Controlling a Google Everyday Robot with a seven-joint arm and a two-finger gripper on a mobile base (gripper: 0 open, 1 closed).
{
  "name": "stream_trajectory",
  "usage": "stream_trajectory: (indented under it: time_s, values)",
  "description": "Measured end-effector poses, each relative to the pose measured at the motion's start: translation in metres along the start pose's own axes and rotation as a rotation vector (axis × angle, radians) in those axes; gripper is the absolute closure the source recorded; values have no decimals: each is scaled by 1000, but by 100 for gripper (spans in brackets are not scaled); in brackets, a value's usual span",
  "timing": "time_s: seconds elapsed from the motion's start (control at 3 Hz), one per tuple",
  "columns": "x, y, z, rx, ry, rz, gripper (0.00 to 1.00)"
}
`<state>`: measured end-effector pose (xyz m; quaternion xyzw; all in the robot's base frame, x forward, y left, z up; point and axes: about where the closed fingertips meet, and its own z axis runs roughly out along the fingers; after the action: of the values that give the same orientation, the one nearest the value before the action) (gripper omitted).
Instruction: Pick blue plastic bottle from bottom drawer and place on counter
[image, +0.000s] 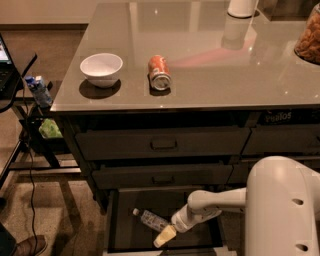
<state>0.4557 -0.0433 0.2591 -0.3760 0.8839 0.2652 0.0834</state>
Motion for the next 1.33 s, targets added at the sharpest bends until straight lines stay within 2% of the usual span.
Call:
stream_trajectory:
  time_s: [0.33, 0.67, 1.33]
  values:
    - [-8, -11, 22, 33, -33, -3, 0]
    - [-19, -22, 46, 43, -43, -13, 0]
    - [-29, -42, 91, 38, -30, -9, 0]
